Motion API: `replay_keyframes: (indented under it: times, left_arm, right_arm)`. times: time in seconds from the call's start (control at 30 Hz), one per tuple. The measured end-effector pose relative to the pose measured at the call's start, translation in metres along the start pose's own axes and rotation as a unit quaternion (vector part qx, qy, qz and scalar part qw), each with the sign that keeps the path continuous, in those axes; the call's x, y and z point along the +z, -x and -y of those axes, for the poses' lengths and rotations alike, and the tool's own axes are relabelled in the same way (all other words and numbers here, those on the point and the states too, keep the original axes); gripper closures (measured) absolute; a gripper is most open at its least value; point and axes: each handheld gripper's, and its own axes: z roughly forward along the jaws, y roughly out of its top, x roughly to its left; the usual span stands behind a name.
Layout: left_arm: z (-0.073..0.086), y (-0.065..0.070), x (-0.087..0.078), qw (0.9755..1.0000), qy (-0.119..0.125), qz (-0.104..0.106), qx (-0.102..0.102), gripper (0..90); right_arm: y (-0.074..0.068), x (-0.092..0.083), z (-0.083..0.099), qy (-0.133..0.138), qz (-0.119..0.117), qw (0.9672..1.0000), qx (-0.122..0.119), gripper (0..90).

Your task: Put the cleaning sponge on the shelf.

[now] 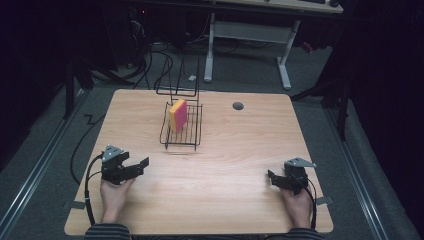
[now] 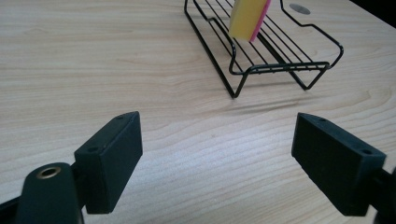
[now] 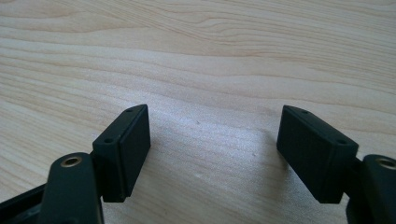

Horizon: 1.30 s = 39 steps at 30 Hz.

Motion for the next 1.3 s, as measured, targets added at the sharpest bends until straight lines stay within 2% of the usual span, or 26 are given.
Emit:
replay_keyframes:
  times: [0.3, 0.7, 0.77, 0.9, 0.97, 1.0, 1.07, 1.17, 1.3]
  left_arm:
    - [0.011, -0.002, 0.010, 0.9997, -0.024, -0.003, -0.001, 17.7]
    - [0.023, -0.002, 0.020, 0.9982, -0.050, -0.031, 0.015, 17.7]
    - [0.025, -0.001, 0.022, 0.9971, -0.057, -0.043, 0.026, 17.6]
    - [0.026, 0.000, 0.025, 0.9960, -0.063, -0.053, 0.036, 17.6]
    - [0.029, 0.002, 0.028, 0.9941, -0.071, -0.066, 0.047, 17.7]
    - [0.028, 0.003, 0.031, 0.9922, -0.085, -0.076, 0.051, 17.0]
    - [0.028, 0.006, 0.033, 0.9905, -0.090, -0.084, 0.062, 16.0]
    - [0.028, 0.005, 0.032, 0.9908, -0.091, -0.078, 0.062, 15.6]
    - [0.029, 0.006, 0.032, 0.9907, -0.091, -0.081, 0.061, 15.4]
  right_arm:
    - [0.000, 0.000, 0.000, 0.000, 0.000, 1.0000, 0.000, 26.0]
    - [0.000, 0.000, 0.000, 0.000, 0.000, 1.0000, 0.000, 26.1]
    - [0.000, 0.000, 0.000, 0.000, 0.000, 1.0000, 0.000, 26.1]
    - [0.000, 0.000, 0.000, 0.000, 0.000, 1.0000, 0.000, 26.1]
    - [0.000, 0.000, 0.000, 0.000, 0.000, 1.0000, 0.000, 26.1]
    - [0.000, 0.000, 0.000, 0.000, 0.000, 1.0000, 0.000, 26.1]
    - [0.000, 0.000, 0.000, 0.000, 0.000, 1.0000, 0.000, 26.1]
    - [0.000, 0.000, 0.000, 0.000, 0.000, 1.0000, 0.000, 26.1]
    - [0.000, 0.000, 0.000, 0.000, 0.000, 1.0000, 0.000, 26.1]
